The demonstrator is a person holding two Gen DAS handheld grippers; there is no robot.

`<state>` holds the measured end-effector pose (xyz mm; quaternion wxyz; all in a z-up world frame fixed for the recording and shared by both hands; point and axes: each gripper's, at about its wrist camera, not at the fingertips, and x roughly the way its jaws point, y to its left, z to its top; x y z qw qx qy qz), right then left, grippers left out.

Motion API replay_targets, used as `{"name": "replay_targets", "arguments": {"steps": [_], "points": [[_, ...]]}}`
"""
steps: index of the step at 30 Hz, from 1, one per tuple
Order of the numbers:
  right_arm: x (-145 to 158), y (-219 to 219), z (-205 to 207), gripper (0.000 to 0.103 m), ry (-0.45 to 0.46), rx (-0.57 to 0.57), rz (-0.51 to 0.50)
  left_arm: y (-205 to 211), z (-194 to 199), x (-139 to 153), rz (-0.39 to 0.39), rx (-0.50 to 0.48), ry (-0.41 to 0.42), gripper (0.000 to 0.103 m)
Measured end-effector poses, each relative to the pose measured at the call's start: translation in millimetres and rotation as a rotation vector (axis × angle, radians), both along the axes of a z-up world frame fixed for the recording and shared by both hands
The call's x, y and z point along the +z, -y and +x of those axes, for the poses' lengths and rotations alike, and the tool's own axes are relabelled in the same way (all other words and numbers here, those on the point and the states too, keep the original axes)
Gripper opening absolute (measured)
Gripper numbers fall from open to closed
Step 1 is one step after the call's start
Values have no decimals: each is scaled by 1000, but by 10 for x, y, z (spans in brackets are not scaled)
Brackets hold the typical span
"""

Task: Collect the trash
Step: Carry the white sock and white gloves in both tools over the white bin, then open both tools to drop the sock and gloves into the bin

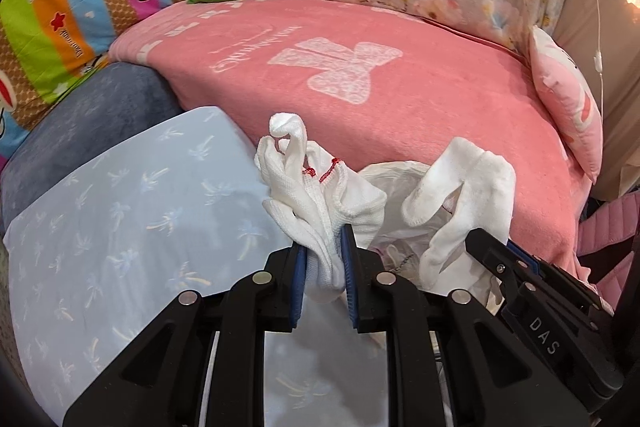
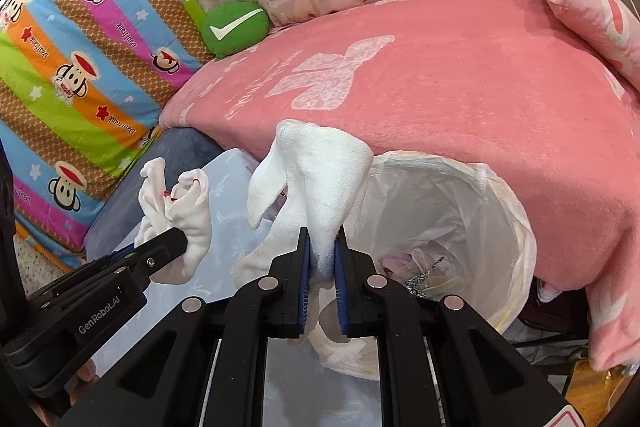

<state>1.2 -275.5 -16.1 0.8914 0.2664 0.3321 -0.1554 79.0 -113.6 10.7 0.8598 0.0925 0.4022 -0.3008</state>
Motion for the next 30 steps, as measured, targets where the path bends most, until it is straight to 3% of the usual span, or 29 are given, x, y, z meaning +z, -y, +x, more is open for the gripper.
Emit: {"name": "replay_targets", "arguments": {"steps": [15, 16, 19, 20, 30], "points": [[-62, 280, -199, 11, -5, -59, 8, 378, -134, -16, -31, -80, -30, 18], [-62, 283, -200, 11, -7, -57, 6, 394, -136, -14, -29, -78, -30, 23], [-52, 271, -199, 12, -14, -58, -8, 406, -138, 3, -25, -57, -21, 53], [-47, 261, -199, 12, -16, -58, -14, 394, -141, 10, -26, -47, -15, 57], [24, 175, -145, 16, -17, -38, -52, 289, -106, 17, -16, -6, 7, 60]]}}
